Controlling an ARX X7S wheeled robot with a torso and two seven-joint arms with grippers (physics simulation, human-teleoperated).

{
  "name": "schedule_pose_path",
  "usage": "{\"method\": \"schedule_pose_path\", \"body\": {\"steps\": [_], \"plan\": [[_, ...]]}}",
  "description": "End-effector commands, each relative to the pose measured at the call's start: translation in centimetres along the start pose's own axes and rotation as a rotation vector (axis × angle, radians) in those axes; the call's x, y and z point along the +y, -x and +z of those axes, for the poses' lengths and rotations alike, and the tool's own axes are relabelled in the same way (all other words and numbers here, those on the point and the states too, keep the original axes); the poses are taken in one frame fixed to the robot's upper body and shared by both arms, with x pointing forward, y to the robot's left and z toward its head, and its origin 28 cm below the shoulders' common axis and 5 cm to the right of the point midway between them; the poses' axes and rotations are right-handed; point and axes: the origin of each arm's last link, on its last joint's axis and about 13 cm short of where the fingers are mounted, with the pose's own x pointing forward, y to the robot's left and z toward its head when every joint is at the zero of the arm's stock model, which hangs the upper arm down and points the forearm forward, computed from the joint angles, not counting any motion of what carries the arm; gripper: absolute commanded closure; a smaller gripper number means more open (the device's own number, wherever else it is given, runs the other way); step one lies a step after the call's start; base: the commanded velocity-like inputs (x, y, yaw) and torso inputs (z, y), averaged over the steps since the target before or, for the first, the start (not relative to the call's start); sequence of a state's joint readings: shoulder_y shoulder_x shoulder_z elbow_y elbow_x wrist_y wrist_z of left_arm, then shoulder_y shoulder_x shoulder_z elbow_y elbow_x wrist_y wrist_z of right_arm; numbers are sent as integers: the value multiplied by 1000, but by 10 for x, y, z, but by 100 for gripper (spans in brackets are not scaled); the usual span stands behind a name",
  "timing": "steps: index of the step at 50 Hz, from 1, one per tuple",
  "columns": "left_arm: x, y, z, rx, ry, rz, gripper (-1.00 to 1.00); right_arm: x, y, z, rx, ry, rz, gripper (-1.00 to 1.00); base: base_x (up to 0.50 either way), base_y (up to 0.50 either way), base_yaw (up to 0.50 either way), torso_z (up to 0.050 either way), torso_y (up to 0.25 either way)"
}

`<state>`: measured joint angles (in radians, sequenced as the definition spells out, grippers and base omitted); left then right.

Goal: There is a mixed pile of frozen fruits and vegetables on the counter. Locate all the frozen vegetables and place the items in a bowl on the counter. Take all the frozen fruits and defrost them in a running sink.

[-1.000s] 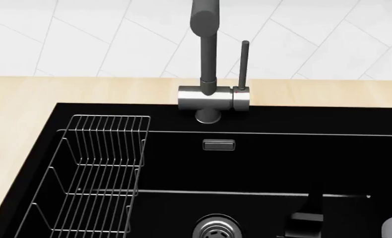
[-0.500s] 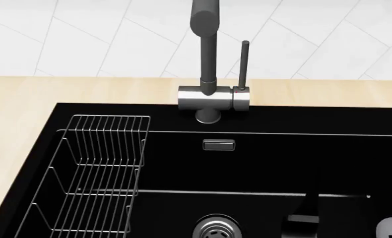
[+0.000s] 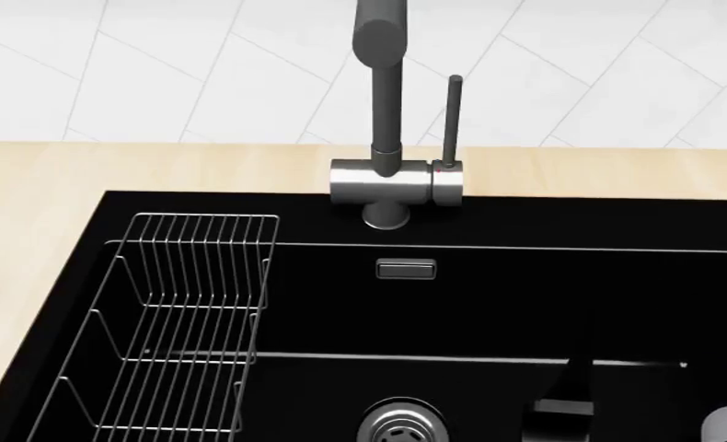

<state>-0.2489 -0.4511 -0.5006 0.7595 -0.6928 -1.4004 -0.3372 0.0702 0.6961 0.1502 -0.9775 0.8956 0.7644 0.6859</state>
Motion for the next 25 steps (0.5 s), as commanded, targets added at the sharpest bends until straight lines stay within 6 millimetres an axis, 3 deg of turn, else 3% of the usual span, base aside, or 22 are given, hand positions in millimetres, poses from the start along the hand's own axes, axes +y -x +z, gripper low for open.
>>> {"method": "schedule_pose_path", "body": {"steps": [1, 7, 21, 25], "plan": [[-19, 26, 20, -112, 7, -185, 100, -4, -3, 4, -27, -17, -13, -100, 0, 0, 0, 0, 0], [-31, 49, 37, -176, -15, -317, 100, -4, -2, 4, -28, -20, -11, -100, 0, 0, 0, 0, 0], [-57, 57, 53, -205, -56, -450, 100, -5, -3, 4, -27, -23, -14, -100, 0, 0, 0, 0, 0], [-68, 53, 48, -191, -75, -491, 100, -5, -3, 4, -27, -22, -13, -100, 0, 0, 0, 0, 0]]}}
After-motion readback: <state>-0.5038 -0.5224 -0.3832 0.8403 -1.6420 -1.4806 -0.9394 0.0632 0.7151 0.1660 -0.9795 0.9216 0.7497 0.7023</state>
